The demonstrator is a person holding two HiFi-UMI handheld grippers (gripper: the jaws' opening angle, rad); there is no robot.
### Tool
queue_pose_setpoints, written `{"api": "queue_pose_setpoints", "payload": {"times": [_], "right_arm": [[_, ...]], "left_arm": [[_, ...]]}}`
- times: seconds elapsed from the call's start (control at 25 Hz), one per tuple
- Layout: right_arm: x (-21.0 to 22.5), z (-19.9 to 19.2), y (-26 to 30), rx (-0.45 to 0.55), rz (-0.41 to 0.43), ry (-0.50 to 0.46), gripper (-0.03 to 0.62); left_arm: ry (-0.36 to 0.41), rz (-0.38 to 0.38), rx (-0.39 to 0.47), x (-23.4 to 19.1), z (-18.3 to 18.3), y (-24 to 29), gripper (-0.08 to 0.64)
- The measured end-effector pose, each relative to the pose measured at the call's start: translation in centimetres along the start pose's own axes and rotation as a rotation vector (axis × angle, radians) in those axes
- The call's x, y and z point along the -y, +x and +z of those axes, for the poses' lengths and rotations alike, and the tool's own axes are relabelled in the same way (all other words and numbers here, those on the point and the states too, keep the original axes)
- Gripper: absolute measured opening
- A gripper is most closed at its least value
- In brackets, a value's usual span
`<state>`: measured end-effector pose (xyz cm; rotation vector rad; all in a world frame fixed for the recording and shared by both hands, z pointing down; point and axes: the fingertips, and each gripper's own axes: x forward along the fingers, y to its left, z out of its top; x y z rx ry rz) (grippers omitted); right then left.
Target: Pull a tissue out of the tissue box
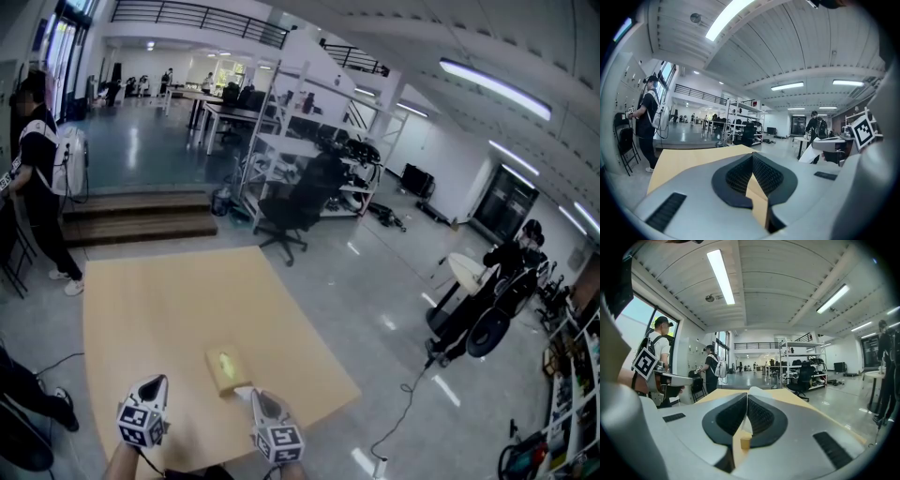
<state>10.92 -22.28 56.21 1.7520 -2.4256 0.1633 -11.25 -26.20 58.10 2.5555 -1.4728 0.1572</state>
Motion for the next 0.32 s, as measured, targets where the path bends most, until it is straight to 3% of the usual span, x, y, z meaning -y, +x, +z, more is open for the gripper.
{"api": "queue_pose_setpoints", "payload": {"times": [0.32], "right_arm": [[0.10,-0.09,-0.53,0.003,0.005,0.001,0.003]], "left_arm": [[-0.001,0.002,0.000,0.52,-0.06,-0.22,0.009]]}}
